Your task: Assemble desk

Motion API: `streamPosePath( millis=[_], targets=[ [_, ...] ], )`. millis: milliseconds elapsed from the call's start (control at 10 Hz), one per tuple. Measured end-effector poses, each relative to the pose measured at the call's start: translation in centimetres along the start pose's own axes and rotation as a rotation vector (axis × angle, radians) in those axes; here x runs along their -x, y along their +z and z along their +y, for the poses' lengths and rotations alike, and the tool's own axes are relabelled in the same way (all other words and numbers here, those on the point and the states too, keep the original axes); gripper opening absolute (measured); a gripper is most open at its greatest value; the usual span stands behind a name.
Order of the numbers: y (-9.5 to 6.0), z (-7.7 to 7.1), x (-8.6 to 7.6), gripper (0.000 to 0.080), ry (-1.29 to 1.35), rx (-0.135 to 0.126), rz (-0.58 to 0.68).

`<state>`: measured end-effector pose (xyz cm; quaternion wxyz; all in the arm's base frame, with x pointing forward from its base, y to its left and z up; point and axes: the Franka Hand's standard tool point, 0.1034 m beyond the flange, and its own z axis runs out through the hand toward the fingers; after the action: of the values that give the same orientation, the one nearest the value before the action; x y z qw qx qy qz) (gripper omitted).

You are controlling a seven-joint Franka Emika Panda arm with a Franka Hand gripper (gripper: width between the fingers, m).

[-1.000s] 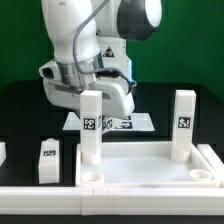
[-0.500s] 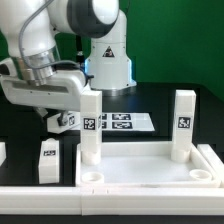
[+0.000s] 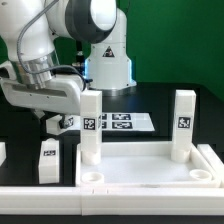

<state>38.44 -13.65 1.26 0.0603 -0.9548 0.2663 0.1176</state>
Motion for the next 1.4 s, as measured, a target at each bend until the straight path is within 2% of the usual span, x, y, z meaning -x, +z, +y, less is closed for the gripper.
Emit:
streamPosePath(
  millis=[100, 200, 400, 500, 600, 800, 900, 1000, 1100, 1200, 1400],
  targets=[
    [-0.8, -0.7, 0.3, 0.0498, -0.008, -0.034, -0.082],
    [-2.2, -0.8, -0.7, 0.0619, -0.012, -0.062, -0.179],
    [-3.5, -1.2, -2.1, 0.0643, 0.0, -0.112, -0.392],
    [-3.4, -1.6, -2.4, 0.0643, 0.015, -0.106, -0.45],
    [-3.3, -1.6, -2.0, 0.0649, 0.015, -0.111, -0.513],
    [-2.8, -1.1, -2.1, 0.0649, 0.026, -0.117, -0.612],
    [-2.2, -0.3, -1.2, 0.0649, 0.051, -0.126, -0.665],
    [-2.6, 0.1, -0.4, 0.0649, 0.083, -0.144, -0.735],
    [-3.1, 0.4, -0.7, 0.0649, 0.127, -0.147, -0.784],
    [-2.7, 0.3, -1.0, 0.0649, 0.137, -0.138, -0.78],
    [-2.6, 0.3, -0.9, 0.0649, 0.136, -0.139, -0.78]
  ],
)
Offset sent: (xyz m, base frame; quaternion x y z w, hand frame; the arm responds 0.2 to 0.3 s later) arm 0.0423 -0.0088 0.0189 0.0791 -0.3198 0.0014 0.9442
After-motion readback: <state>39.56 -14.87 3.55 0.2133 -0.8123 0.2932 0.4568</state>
